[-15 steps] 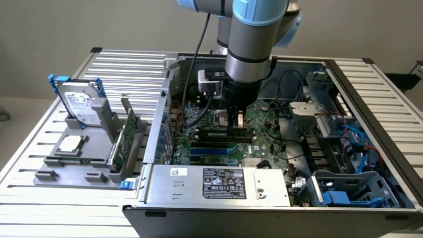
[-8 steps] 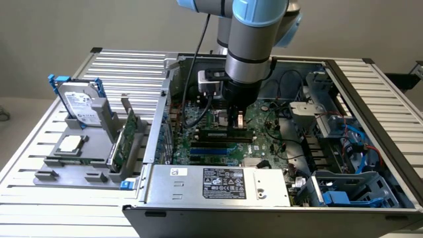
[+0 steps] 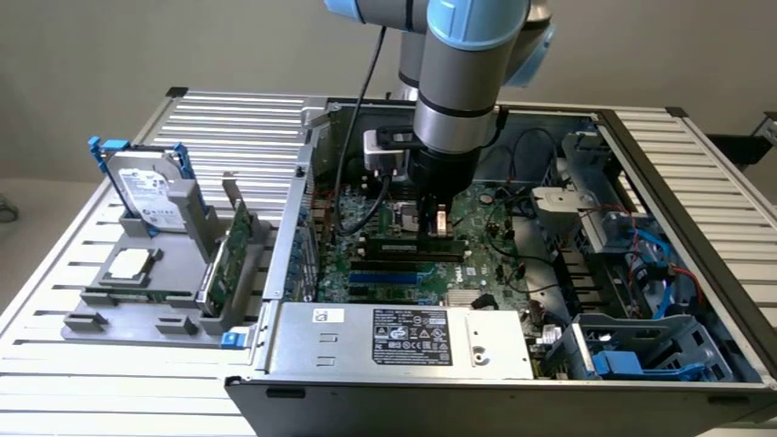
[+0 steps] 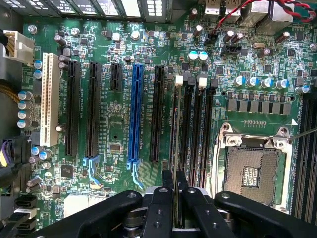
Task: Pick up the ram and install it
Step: 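Insert the ram into the slot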
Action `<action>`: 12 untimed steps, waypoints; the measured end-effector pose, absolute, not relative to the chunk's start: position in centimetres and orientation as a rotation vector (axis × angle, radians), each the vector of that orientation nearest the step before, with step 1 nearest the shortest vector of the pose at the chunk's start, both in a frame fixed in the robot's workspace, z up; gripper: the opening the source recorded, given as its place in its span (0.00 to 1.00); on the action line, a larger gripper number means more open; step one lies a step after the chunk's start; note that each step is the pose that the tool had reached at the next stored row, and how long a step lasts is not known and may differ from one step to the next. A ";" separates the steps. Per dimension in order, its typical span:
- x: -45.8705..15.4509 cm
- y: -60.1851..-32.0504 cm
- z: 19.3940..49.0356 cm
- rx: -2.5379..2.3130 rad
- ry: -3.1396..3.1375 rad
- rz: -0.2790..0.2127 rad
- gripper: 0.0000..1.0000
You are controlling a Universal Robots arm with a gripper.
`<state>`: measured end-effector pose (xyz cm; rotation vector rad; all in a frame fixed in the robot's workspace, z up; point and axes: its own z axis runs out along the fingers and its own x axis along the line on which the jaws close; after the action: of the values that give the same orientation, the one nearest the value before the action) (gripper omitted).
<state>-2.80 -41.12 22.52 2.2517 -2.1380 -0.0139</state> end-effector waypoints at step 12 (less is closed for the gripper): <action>-2.8 -41.0 22.5 2.252 -2.138 -0.014 0.14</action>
<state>-2.78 -41.02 22.46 2.2519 -2.1376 -0.0137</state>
